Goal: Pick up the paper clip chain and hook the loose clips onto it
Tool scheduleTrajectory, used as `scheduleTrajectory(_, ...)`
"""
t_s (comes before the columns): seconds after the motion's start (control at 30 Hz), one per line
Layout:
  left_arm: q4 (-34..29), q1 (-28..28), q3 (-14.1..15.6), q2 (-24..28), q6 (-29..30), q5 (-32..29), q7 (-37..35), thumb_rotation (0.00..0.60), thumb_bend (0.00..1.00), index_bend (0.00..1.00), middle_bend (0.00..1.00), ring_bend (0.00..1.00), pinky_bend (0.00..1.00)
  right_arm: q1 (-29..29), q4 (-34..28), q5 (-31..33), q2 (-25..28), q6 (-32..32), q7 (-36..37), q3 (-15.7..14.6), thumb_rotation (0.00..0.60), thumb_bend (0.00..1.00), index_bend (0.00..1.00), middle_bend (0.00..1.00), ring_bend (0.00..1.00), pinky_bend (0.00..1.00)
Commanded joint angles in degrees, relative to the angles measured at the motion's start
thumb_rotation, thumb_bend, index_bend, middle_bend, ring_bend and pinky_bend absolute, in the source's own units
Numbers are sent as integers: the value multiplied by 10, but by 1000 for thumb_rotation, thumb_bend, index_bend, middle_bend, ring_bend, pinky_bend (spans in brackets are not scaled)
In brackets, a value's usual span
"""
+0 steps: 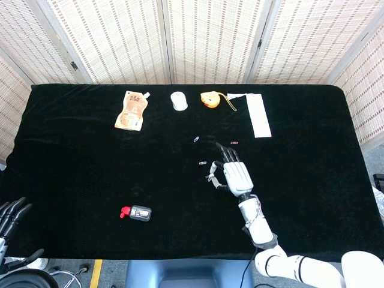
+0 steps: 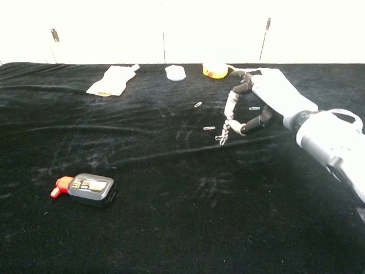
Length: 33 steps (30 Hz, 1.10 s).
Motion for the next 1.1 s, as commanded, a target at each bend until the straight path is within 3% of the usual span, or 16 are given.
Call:
scheduleTrajectory(0.03,-1,-1,-1,0,-3,-2,1,600,121,0,0,0,0,21,30,27,-12,-21,-6,21,600,417,898,27,0,0)
scheduleTrajectory(0.43,-4,-5,-6,4,-14,-20,-7,600,121,0,0,0,0,82,158,67,-66,-69,63,67,600,417,898,34,0,0)
scheduleTrajectory(0.67,-2,-2,-12,6,-10,-31,-15,600,121,0,0,0,0,109,214,66,-93,-79,98,74,600,417,898,37,0,0)
scheduleTrajectory(1.1,5,0,-12,8,-6,-29,-29,600,121,0,0,0,0,125,239,61,-108,-75,125,69,600,417,898,38,0,0)
